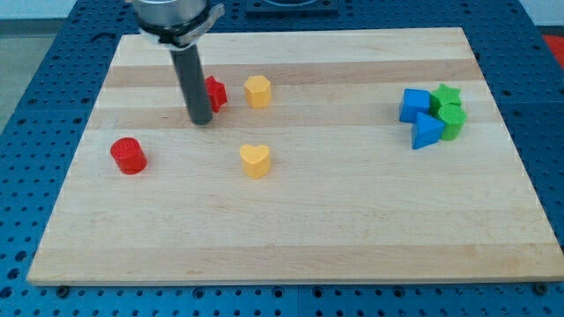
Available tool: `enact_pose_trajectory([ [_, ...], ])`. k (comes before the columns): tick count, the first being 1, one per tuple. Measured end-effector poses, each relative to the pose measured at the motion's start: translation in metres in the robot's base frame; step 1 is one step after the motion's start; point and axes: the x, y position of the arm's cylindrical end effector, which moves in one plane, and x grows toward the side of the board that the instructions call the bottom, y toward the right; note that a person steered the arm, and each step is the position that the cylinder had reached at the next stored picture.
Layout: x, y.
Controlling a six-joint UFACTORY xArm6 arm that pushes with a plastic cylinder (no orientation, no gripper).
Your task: Move the red star and yellow hexagon right a bit
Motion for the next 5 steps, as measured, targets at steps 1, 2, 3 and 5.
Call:
enact_pose_trajectory([
  [1,0.016,-0.062],
  [2,-0.005,-0.069],
  [3,-0.042,-0.055],
  [5,-0.042,-0.018],
])
